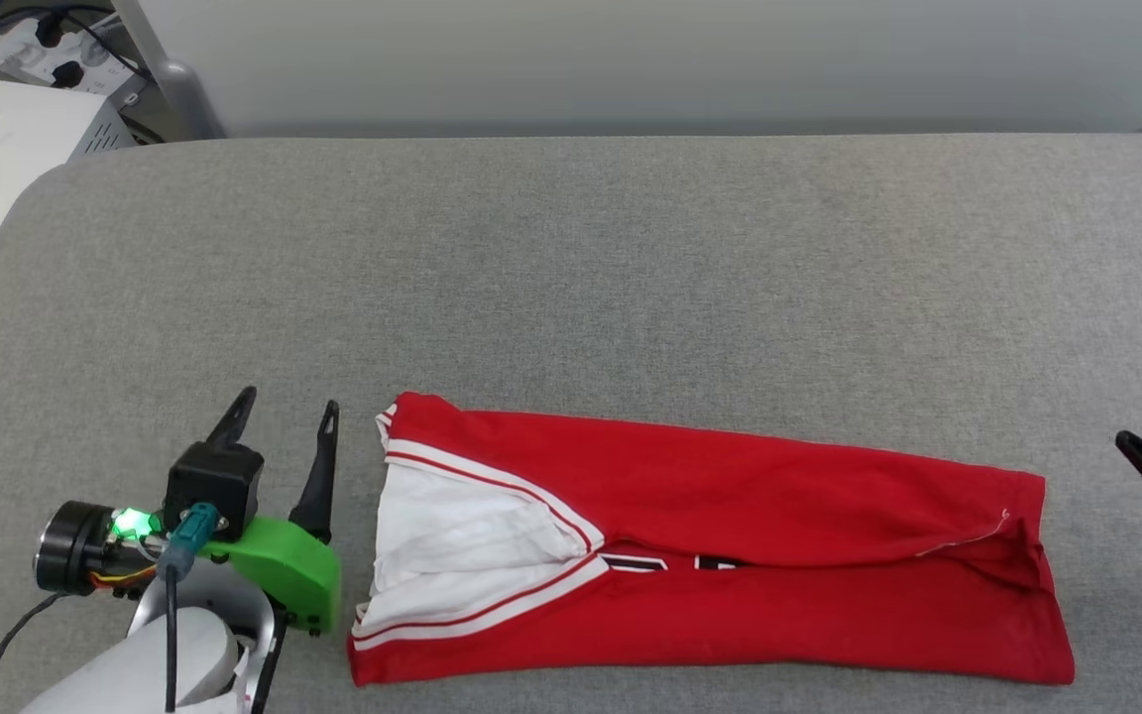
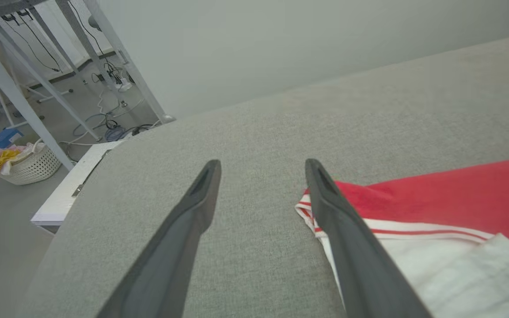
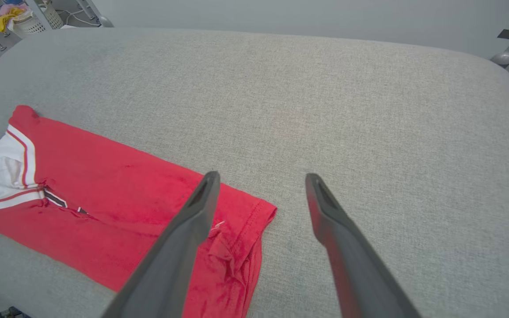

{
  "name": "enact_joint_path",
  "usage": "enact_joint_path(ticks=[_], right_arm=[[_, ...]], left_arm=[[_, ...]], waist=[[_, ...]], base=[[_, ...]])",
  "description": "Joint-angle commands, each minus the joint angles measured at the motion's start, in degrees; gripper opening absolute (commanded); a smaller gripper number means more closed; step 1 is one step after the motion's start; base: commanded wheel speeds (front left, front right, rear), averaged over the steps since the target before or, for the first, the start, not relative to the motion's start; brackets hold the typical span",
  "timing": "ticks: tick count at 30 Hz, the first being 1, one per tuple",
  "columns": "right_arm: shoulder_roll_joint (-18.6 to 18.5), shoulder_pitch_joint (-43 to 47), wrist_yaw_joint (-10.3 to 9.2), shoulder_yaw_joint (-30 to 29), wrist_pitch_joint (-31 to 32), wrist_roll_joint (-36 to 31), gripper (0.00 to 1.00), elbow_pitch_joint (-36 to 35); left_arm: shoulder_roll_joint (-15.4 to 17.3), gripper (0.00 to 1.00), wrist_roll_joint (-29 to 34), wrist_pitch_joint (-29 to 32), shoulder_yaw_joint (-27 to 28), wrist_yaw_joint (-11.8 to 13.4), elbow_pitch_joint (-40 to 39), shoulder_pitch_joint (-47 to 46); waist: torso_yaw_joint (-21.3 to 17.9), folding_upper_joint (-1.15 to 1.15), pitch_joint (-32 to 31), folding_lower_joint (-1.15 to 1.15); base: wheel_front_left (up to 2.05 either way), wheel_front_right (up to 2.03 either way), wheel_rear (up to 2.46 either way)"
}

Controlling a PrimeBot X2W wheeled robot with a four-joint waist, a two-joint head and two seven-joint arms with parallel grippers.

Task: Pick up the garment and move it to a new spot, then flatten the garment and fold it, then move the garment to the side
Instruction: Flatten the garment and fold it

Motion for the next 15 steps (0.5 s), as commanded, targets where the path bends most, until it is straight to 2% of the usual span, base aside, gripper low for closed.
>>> enact_joint_path(ticks=[1, 4, 6, 10, 15], right_arm=[[0.2, 1.3, -0.03, -1.1, 2.4, 0.8, 1.00, 0.4], [0.3, 1.7, -0.03, -3.1, 8.0, 2.3, 1.00, 2.9], [1.3, 1.5, -0.03, -4.2, 10.8, 3.1, 1.00, 5.8], [3.3, 0.6, -0.03, -4.6, 13.9, 3.4, 1.00, 10.1], [6.4, -0.9, -0.03, -3.3, 15.2, 4.2, 1.00, 12.2]], left_arm=[[-1.2, 1.00, 2.4, -0.3, 2.4, 1.1, -0.8, 2.1], [-3.4, 1.00, 7.3, -0.3, 8.5, 2.6, -2.4, 5.5], [-4.9, 1.00, 10.4, -0.3, 11.7, 2.7, -2.8, 7.5], [-8.4, 1.00, 15.3, -0.3, 17.2, 1.8, -3.2, 10.3], [-12.5, 1.00, 20.4, -0.3, 22.9, 0.2, -3.3, 12.7]], waist=[[0.4, 0.00, 0.2, 0.00], [1.2, 0.00, 0.9, 0.00], [1.7, 0.00, 1.4, 0.00], [3.3, 0.00, 3.0, 0.00], [4.9, 0.00, 4.7, 0.00]], base=[[0.00, 0.00, 0.00], [0.00, 0.00, 0.00], [0.00, 0.00, 0.00], [0.00, 0.00, 0.00], [0.00, 0.00, 0.00]])
